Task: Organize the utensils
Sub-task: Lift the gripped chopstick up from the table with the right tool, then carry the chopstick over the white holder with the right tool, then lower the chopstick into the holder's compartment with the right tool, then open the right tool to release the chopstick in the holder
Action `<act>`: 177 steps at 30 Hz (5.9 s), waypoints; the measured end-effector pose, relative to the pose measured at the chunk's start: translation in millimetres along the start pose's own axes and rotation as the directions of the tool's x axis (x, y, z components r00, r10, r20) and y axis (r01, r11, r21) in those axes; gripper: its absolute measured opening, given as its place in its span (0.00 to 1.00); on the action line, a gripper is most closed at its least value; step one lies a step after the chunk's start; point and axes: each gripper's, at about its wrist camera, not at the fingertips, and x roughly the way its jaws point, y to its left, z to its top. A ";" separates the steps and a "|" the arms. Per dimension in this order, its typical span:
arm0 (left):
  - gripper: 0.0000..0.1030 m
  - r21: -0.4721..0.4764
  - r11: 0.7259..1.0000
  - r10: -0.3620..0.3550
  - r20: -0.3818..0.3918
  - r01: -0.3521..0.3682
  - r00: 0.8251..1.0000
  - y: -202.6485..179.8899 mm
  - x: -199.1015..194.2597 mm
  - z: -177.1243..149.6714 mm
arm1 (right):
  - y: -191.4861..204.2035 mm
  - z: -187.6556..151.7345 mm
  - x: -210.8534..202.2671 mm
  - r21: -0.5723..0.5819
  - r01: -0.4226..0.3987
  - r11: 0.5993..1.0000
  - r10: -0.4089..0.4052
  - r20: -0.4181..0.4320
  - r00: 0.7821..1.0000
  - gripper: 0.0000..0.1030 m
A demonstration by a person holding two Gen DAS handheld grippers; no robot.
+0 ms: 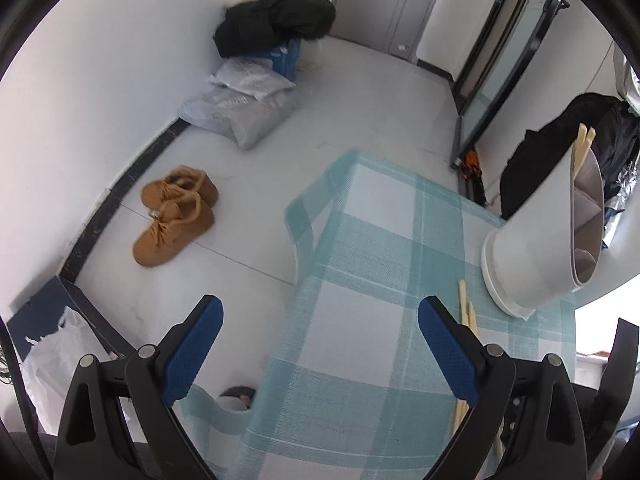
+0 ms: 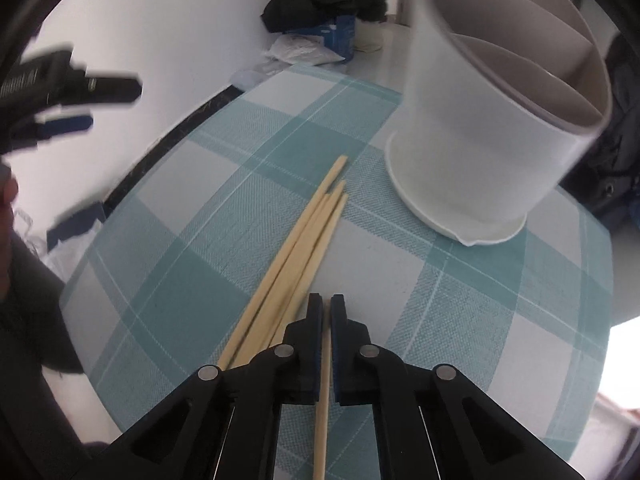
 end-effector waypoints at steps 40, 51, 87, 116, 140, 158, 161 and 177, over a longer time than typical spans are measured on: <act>0.41 0.311 0.949 0.107 -0.149 -0.056 0.983 -114.7 76.6 1.1 | -167.9 -43.1 -131.4 0.478 -0.275 0.834 0.023 0.467 0.884 0.03; 0.02 0.275 0.961 0.035 -0.154 0.009 0.987 -115.2 64.9 2.4 | -150.3 -36.9 -138.0 0.437 -0.236 0.868 0.001 0.473 0.881 0.03; 0.02 0.417 0.863 -0.370 0.138 0.285 0.919 -108.7 -103.8 -37.2 | -32.2 -43.2 -172.3 0.198 -0.033 0.980 -0.089 0.575 0.813 0.03; 0.02 0.426 0.820 -0.488 0.171 0.383 0.856 -149.5 -152.6 48.3 | -59.5 20.1 -228.9 0.186 -0.049 0.981 -0.086 0.656 0.750 0.03; 0.02 0.349 0.853 -0.496 0.307 0.389 0.812 -162.9 -139.6 156.2 | -109.9 151.0 -248.7 0.132 -0.010 0.991 -0.088 0.715 0.694 0.03; 0.02 0.232 0.888 -0.459 0.372 0.398 0.807 -149.8 -75.6 155.7 | -110.2 172.6 -206.6 0.099 0.039 0.994 -0.097 0.698 0.710 0.03; 0.02 0.242 0.887 -0.460 0.372 0.395 0.806 -151.5 -72.7 152.8 | -110.7 170.1 -201.6 0.101 0.040 0.994 -0.099 0.688 0.719 0.03; 0.02 0.290 0.874 -0.469 0.293 0.390 0.833 -142.1 -68.3 135.4 | -105.6 163.7 -179.2 0.046 0.060 0.997 -0.075 0.627 0.775 0.03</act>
